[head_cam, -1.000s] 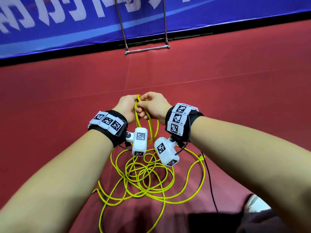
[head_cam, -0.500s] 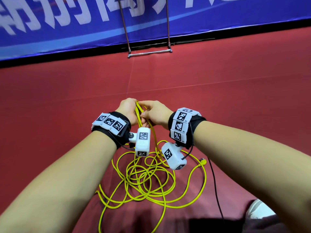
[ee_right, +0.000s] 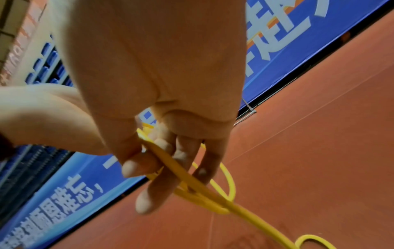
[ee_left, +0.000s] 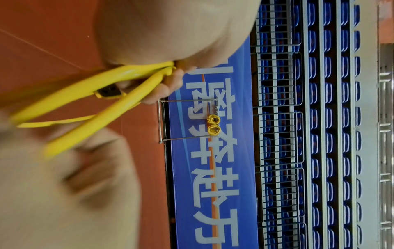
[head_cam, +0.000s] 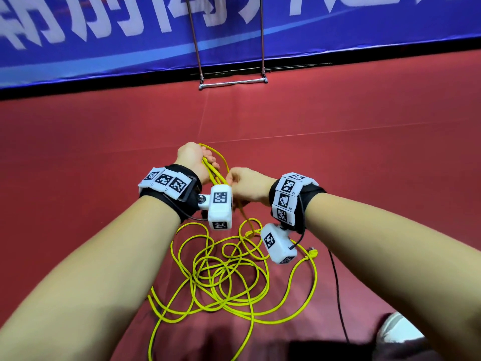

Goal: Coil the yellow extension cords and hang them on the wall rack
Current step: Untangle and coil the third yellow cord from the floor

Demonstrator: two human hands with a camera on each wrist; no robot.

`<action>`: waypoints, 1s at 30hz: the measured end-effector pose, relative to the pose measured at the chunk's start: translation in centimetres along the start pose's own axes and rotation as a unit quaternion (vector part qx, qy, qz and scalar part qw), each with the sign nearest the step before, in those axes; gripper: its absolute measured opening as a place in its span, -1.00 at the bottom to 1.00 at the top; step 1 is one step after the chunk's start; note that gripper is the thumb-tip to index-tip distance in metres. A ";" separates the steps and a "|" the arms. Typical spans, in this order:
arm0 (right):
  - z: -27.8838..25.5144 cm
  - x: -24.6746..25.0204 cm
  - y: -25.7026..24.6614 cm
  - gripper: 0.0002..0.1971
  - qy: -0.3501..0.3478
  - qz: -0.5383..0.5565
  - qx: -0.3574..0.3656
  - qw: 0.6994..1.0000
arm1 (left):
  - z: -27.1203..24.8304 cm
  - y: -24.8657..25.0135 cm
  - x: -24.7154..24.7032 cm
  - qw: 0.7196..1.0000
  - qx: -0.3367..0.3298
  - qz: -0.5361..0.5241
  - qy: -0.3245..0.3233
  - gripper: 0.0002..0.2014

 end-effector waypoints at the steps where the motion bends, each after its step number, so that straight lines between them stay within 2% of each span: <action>1: -0.3 0.0 0.8 -0.77 -0.031 -0.009 -0.010 0.999 | 0.0 0.4 0.2 1.000 -0.008 -0.019 0.004 -0.70; 5: -0.7 1.3 4.0 -0.79 -0.035 -0.146 -0.035 0.988 | 0.2 1.7 1.4 0.997 -0.028 -0.066 0.029 -0.72; 9: -1.1 3.3 7.3 -0.96 -0.024 -0.242 -0.091 0.966 | -0.6 2.2 1.7 0.996 -0.037 -0.079 0.018 -0.74; 12: -1.8 4.8 9.1 -0.90 -0.005 -0.295 -0.132 0.946 | -0.7 2.7 2.1 0.997 -0.037 -0.068 0.027 -0.70; 14: -2.3 5.6 9.8 -0.87 0.008 -0.327 -0.161 0.931 | -0.8 3.2 2.2 0.996 -0.037 -0.069 0.032 -0.75; 18: -2.9 6.7 10.7 -0.82 0.025 -0.344 -0.191 0.919 | -1.3 4.0 2.4 0.996 -0.045 -0.075 0.034 -0.70; 21: -3.4 7.3 10.6 -0.76 0.037 -0.320 -0.188 0.928 | -2.0 4.3 2.4 0.995 -0.044 -0.083 0.019 -0.69; 23: -3.6 7.5 10.4 -0.62 0.048 -0.300 -0.175 0.937 | -2.6 4.6 2.5 0.995 -0.048 -0.082 0.019 -0.69; 26: -3.7 7.5 9.4 -0.51 0.063 -0.291 -0.163 0.940 | -3.2 5.3 2.6 0.997 -0.063 -0.043 0.029 -0.73; 30: -3.6 7.5 6.4 -0.54 0.111 -0.308 -0.137 0.935 | -3.9 6.1 2.9 0.996 -0.080 0.023 0.015 -0.73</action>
Point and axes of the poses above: each hand's wrist, its own z-axis towards the middle knuckle, its own x-axis out of the back of the hand, y = z × x, the point moved 3 cm from there along z, towards the middle knuckle
